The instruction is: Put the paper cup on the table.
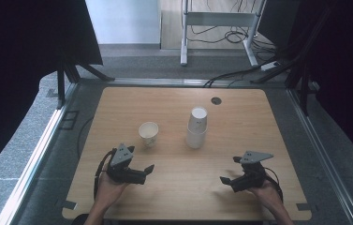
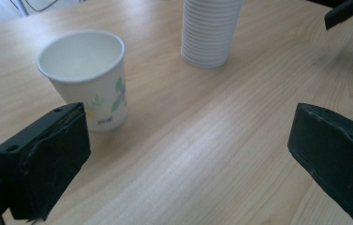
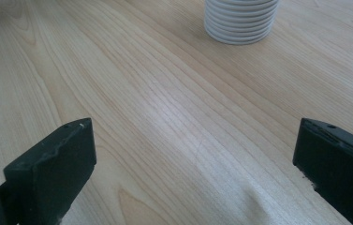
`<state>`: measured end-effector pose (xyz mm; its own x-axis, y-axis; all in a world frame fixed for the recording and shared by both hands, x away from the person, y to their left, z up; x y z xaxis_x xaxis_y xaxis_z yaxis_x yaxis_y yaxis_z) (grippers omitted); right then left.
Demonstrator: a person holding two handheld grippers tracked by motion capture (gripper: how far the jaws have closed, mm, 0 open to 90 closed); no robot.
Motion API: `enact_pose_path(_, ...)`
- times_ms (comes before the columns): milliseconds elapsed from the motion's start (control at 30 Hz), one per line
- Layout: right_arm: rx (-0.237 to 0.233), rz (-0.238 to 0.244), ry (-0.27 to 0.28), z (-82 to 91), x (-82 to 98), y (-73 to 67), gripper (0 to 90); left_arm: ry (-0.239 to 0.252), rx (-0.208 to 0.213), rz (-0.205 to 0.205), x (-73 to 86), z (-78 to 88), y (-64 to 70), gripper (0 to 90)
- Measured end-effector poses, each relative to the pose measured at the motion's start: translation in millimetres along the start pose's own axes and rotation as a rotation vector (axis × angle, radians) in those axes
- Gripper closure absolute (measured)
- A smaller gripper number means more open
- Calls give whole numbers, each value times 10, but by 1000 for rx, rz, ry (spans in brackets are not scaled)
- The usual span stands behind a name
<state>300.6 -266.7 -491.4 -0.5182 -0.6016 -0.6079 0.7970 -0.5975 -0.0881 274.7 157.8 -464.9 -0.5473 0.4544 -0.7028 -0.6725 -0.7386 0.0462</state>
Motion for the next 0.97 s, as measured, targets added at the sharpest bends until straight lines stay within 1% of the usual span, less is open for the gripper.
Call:
enact_pose_path(167,9,-4,-3,0,17,25,0,-34,-6,-9,81,-68,42,0)
enact_pose_path(367,17,-7,-18,-19,36,48,0,-97,-14,-34,144,-188,103,0)
enact_pose_path(433,21,-9,-23,-25,41,53,0,-130,-13,-44,166,-241,126,0)
enact_pose_path(500,21,-9,-27,-30,44,56,0,-153,-15,-52,180,-282,144,0)
enact_pose_path(567,24,-5,-34,-36,47,58,0,-179,-7,-55,196,-327,161,0)
enact_pose_path(767,28,-1,-63,-70,59,63,0,-282,-23,-89,238,-454,222,0)
enact_pose_path(800,28,-1,-69,-77,61,63,0,-300,-27,-100,242,-468,229,0)
enact_pose_path(900,32,4,-87,-94,65,62,0,-336,-33,-114,256,-517,257,0)
enact_pose_path(967,33,9,-96,-104,67,59,0,-346,-40,-121,258,-533,269,0)
Point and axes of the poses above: each handheld gripper's, and its own axes: z roughly backward along the jaws, x roughly out of its underside, y roughly to its right, the point moved 1 cm from there along -z, roughly forward along the jaws, and after that the axes turned 14 degrees about -y, right-handed, at the moved point
